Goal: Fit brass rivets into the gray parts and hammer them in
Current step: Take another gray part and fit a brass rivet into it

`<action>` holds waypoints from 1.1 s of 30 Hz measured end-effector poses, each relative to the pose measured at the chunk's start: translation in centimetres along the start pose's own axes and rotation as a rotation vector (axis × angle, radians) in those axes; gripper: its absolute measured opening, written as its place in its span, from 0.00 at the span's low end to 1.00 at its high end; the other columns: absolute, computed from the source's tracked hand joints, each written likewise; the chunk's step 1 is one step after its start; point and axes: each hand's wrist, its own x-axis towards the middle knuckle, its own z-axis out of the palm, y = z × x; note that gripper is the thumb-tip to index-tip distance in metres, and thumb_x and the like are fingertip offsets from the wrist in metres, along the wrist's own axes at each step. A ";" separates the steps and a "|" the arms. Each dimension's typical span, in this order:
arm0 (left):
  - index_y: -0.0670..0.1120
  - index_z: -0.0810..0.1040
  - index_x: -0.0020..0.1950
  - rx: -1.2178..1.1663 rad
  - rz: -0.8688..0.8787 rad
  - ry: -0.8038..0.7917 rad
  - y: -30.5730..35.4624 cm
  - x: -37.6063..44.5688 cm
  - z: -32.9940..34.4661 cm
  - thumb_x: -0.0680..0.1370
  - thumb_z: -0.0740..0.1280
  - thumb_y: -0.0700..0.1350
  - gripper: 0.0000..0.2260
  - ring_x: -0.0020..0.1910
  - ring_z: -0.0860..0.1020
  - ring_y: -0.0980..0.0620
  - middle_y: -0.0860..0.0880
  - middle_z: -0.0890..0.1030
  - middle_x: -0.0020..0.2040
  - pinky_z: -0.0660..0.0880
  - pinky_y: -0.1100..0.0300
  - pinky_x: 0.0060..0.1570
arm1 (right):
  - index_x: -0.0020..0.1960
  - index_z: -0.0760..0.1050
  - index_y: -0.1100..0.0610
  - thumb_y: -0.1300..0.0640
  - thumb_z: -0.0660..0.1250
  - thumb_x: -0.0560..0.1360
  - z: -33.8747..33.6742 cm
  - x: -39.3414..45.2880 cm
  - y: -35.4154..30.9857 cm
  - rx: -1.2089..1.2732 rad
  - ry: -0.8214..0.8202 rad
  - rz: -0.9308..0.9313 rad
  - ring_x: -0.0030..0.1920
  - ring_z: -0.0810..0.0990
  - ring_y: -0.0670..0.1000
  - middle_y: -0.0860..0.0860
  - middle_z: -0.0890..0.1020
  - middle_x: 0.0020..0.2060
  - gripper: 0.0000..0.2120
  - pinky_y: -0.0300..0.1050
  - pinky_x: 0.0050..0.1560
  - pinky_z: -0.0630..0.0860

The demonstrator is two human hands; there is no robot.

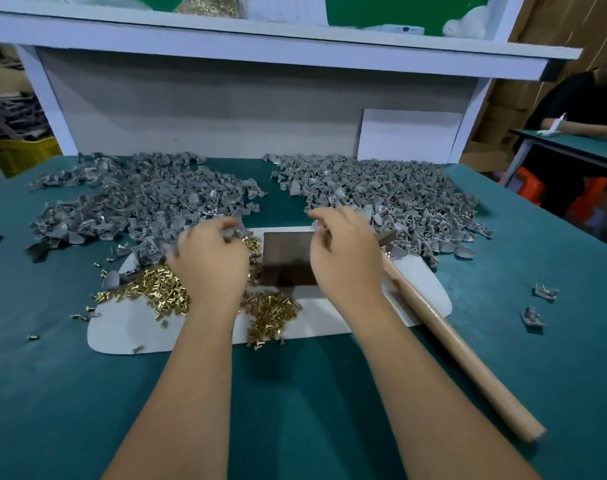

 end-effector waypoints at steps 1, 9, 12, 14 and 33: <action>0.57 0.79 0.62 0.096 -0.008 0.034 -0.6 0.4 -0.5 0.73 0.65 0.34 0.23 0.63 0.75 0.44 0.50 0.82 0.56 0.65 0.41 0.69 | 0.55 0.80 0.55 0.63 0.62 0.76 -0.2 -0.3 -0.4 0.011 -0.016 -0.071 0.48 0.77 0.49 0.49 0.81 0.48 0.12 0.48 0.48 0.77; 0.51 0.66 0.76 0.192 0.069 -0.171 -2.3 1.1 -0.7 0.72 0.63 0.34 0.32 0.67 0.73 0.41 0.45 0.73 0.72 0.69 0.38 0.67 | 0.50 0.79 0.50 0.50 0.62 0.74 0.3 -2.1 -3.3 -0.080 -0.494 -0.330 0.49 0.78 0.50 0.45 0.81 0.46 0.09 0.45 0.45 0.76; 0.52 0.67 0.75 0.313 0.086 -0.213 -2.4 1.3 -0.3 0.77 0.63 0.40 0.26 0.67 0.73 0.44 0.46 0.76 0.69 0.65 0.42 0.70 | 0.52 0.77 0.51 0.44 0.63 0.73 1.2 -2.5 -3.7 -0.193 -0.559 -0.407 0.52 0.74 0.50 0.47 0.77 0.47 0.14 0.43 0.42 0.69; 0.53 0.72 0.72 0.367 0.086 -0.203 -2.4 1.6 -0.2 0.78 0.62 0.43 0.21 0.69 0.71 0.44 0.48 0.76 0.69 0.63 0.44 0.71 | 0.50 0.76 0.52 0.44 0.63 0.72 1.5 -2.6 -3.8 -0.217 -0.571 -0.426 0.52 0.72 0.50 0.47 0.76 0.47 0.14 0.42 0.40 0.64; 0.58 0.71 0.72 0.513 0.103 -0.325 -1.4 4.7 1.6 0.76 0.61 0.39 0.26 0.78 0.58 0.47 0.54 0.65 0.77 0.50 0.36 0.74 | 0.48 0.77 0.59 0.65 0.64 0.74 2.1 -2.3 -2.9 -0.057 -0.409 -0.434 0.49 0.73 0.54 0.53 0.76 0.44 0.05 0.51 0.39 0.76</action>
